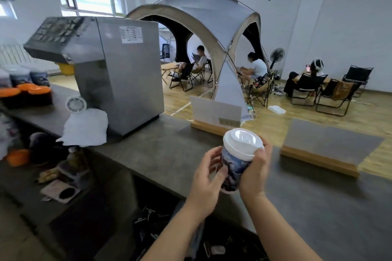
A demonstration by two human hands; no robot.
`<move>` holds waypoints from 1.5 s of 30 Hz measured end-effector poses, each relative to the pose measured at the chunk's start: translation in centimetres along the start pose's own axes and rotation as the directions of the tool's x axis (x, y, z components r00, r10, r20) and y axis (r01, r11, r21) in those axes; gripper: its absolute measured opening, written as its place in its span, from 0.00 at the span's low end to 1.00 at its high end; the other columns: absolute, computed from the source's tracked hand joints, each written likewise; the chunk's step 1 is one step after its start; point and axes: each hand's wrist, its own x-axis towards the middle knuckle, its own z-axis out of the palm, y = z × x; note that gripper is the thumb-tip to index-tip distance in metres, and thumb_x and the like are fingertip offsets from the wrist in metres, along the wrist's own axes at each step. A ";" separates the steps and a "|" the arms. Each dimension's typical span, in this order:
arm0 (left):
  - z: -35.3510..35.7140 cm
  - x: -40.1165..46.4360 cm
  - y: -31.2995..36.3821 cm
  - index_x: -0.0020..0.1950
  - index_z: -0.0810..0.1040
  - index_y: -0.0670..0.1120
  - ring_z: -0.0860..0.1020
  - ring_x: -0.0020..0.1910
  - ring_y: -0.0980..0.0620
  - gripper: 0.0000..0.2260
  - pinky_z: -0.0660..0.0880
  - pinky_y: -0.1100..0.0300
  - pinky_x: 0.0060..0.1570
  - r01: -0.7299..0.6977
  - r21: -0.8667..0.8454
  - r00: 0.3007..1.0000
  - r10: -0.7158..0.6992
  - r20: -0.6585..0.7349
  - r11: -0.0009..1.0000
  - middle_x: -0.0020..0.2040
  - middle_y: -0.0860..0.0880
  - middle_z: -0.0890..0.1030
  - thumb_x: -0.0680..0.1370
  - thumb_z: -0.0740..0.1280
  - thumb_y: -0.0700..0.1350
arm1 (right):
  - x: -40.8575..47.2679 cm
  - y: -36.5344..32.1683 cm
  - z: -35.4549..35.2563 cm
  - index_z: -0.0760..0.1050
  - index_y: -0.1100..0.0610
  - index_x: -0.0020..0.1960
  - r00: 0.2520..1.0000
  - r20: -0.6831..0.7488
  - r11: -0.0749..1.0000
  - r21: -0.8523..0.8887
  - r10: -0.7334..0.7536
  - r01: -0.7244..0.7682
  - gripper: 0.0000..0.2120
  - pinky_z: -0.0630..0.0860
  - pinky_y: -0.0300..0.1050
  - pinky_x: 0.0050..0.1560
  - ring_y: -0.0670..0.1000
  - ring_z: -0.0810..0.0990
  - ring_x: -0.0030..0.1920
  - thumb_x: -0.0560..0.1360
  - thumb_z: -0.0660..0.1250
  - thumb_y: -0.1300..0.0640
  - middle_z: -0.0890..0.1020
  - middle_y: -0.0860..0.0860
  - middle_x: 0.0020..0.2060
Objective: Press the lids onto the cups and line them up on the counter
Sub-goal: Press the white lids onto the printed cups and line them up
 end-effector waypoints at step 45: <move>-23.7 26.8 -15.5 0.78 0.60 0.53 0.74 0.68 0.51 0.34 0.73 0.46 0.66 0.137 0.311 0.987 -0.154 0.032 0.940 0.70 0.50 0.75 0.74 0.70 0.44 | 9.0 20.4 25.9 0.62 0.42 0.70 0.938 0.214 0.884 -0.441 0.271 -0.155 0.33 0.74 0.29 0.50 0.48 0.73 0.66 0.73 0.74 0.61 0.75 0.48 0.63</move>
